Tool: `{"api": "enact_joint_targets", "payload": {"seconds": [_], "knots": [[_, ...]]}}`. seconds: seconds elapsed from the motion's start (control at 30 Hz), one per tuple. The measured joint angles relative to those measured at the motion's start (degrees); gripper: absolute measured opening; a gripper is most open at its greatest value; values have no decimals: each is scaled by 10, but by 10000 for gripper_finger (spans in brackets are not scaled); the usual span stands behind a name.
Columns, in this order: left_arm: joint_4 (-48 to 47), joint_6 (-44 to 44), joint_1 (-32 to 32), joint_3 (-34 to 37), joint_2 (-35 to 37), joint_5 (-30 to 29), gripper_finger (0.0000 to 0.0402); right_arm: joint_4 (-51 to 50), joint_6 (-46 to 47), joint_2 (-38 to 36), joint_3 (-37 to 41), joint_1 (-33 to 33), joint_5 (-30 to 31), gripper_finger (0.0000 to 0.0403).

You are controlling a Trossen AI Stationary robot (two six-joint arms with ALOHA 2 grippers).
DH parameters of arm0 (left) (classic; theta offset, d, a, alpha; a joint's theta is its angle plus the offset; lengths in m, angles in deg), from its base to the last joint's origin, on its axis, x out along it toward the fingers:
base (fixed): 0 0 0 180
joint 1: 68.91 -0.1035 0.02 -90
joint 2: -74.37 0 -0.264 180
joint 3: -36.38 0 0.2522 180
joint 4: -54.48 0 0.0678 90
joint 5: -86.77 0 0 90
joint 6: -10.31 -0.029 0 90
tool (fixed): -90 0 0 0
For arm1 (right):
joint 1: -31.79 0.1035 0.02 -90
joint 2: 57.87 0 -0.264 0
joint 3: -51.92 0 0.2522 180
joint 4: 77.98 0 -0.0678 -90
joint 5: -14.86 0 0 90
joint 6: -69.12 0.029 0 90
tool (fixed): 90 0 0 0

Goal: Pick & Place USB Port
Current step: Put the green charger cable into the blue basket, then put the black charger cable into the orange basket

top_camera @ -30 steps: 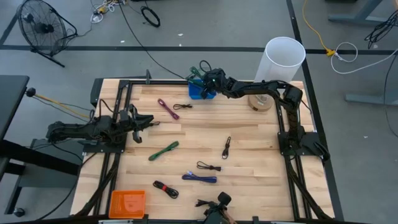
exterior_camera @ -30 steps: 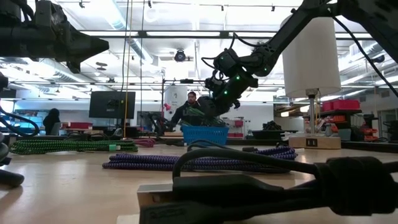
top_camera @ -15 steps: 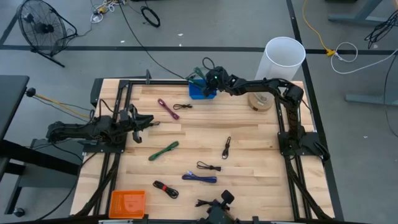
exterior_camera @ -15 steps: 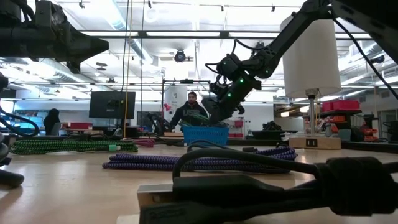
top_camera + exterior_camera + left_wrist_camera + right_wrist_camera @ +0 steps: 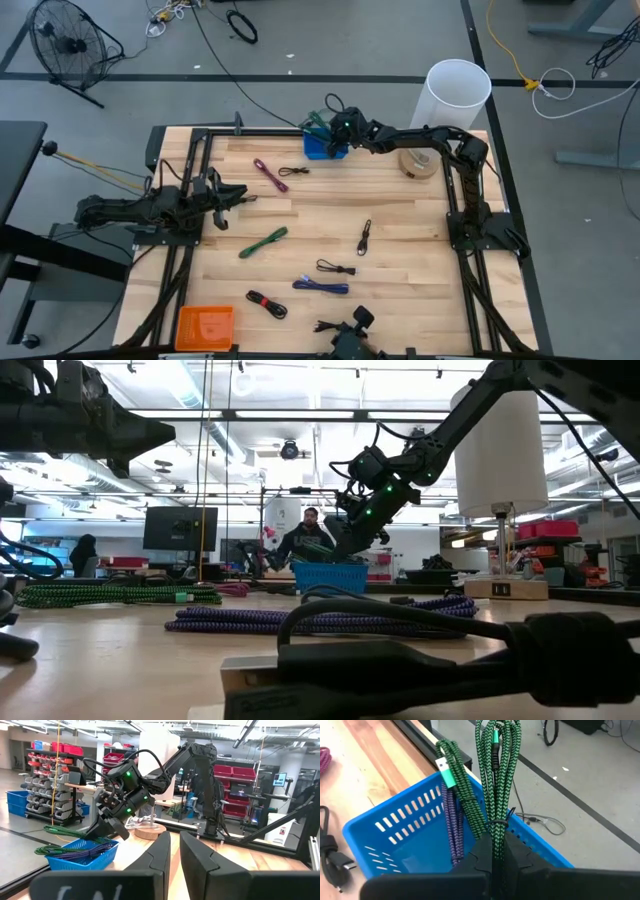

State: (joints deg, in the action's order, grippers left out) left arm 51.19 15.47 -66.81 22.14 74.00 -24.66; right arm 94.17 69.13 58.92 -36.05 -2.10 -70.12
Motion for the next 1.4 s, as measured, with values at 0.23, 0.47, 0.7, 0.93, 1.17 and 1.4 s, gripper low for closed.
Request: {"api": "enact_joint_targets", "payload": {"seconds": [0.23,0.47,0.7,0.93,1.17,1.4], "knots": [[0,0,0,0,0,0,46,12,-11,0,0,0,0,71],[0,0,0,0,0,0,46,14,-9,0,0,0,0,141],[0,0,0,0,0,0,46,29,-8,-3,0,7,-1,161],[0,0,0,0,0,0,46,15,-19,-63,0,52,-65,157],[0,1,0,0,0,0,46,-37,-36,-92,0,125,-75,157],[0,1,0,0,0,0,46,-43,-55,-83,0,178,-3,157]]}}
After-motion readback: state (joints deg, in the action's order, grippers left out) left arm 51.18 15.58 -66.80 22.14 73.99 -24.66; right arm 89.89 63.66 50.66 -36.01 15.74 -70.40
